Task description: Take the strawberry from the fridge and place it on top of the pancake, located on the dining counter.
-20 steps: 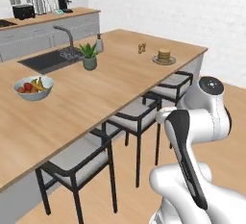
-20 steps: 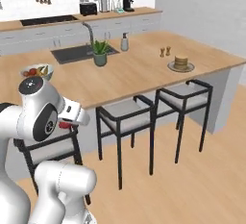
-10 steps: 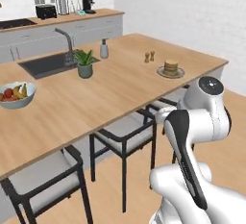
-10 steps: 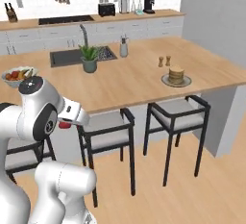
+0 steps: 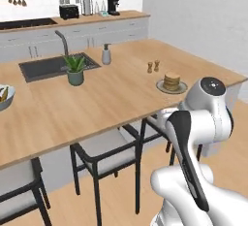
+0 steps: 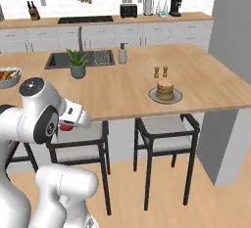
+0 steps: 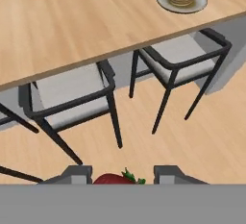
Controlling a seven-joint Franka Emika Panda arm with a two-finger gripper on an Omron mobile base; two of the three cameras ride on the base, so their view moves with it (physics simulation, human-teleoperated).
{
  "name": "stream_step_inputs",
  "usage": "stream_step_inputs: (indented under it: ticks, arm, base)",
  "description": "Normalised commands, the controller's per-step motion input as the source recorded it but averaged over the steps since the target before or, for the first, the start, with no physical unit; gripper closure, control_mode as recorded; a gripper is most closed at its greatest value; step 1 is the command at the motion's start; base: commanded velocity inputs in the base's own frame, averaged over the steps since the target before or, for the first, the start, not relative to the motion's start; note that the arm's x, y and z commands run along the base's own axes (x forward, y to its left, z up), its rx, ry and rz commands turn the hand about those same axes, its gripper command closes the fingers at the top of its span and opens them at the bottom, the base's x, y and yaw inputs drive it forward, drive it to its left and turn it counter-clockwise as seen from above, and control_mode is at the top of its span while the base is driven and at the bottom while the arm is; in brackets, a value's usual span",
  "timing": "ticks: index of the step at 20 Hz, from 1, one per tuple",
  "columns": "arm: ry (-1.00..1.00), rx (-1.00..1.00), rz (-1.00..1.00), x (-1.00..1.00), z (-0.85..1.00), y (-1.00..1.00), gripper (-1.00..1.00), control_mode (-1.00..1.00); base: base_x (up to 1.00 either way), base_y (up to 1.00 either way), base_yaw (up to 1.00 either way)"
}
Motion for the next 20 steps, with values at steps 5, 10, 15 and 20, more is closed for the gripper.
stream_step_inputs:
  ticks: [5,10,15,20]
  arm:
    - [0.0,0.0,0.0,0.0,0.0,0.0,1.0,1.0]
    - [0.0,0.0,0.0,0.0,0.0,0.0,1.0,1.0]
    - [0.0,0.0,0.0,0.0,0.0,0.0,1.0,1.0]
    - [0.0,0.0,0.0,0.0,0.0,0.0,1.0,1.0]
  base:
    - [0.75,-0.85,0.41]
    - [0.71,-0.83,0.44]
    - [0.56,-0.85,0.48]
    - [0.64,-0.97,0.42]
